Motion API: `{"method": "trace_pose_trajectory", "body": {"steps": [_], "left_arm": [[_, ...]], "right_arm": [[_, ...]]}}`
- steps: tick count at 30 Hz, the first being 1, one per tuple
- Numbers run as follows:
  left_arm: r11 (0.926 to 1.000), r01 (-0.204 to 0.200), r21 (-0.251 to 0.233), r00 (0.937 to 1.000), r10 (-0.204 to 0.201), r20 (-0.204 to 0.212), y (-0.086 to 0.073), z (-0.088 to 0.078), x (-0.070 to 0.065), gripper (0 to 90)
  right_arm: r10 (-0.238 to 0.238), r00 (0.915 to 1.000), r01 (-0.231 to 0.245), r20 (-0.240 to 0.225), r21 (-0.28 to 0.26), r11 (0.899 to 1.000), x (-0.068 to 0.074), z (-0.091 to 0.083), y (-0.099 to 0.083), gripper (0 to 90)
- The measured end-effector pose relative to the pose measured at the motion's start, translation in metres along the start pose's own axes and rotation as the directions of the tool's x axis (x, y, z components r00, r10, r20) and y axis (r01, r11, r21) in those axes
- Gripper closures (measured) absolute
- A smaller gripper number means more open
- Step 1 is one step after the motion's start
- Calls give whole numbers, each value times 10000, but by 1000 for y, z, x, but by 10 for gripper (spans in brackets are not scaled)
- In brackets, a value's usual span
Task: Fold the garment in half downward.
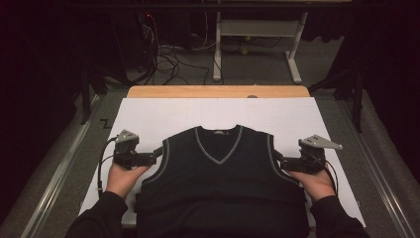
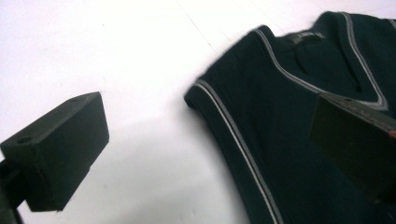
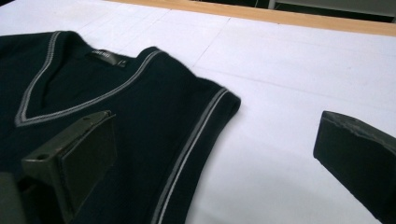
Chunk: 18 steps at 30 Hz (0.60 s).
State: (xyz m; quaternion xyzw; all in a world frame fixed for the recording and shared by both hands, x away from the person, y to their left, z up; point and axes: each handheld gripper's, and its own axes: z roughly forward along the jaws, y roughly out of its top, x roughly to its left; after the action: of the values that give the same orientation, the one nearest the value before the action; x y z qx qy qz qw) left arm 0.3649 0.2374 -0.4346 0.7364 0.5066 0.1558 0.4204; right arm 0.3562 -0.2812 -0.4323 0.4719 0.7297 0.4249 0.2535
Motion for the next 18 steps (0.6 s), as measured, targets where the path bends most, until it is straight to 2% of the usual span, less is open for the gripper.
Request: {"method": "trace_pose_trajectory", "body": {"steps": [3,6,8,12,15,16,18], "left_arm": [[9998,65,162,9999,-67,88,11,9,3,0],[9991,-22,420,9999,29,-167,23,22,4,0],[9986,69,526,9995,-53,-303,29,30,6,0],[9940,352,1038,9991,-327,-255,37,49,10,0],[9838,596,1691,9977,-644,228,36,63,12,44],[9793,664,1913,9973,-712,184,35,68,11,57],[9717,796,2224,9963,-847,136,32,76,10,109]], "right_arm": [[-71,9999,70,105,111,9999,-3,12,9,1],[58,9999,-62,143,261,9996,-4,26,17,1],[129,9996,-140,241,460,9988,-5,35,21,4],[210,9993,-238,320,913,9955,-6,54,27,22],[128,9989,-190,445,1431,9895,-6,70,30,38],[97,9988,-169,471,1552,9877,-6,75,30,72],[213,9987,-304,460,2083,9776,-7,85,30,91]]}}
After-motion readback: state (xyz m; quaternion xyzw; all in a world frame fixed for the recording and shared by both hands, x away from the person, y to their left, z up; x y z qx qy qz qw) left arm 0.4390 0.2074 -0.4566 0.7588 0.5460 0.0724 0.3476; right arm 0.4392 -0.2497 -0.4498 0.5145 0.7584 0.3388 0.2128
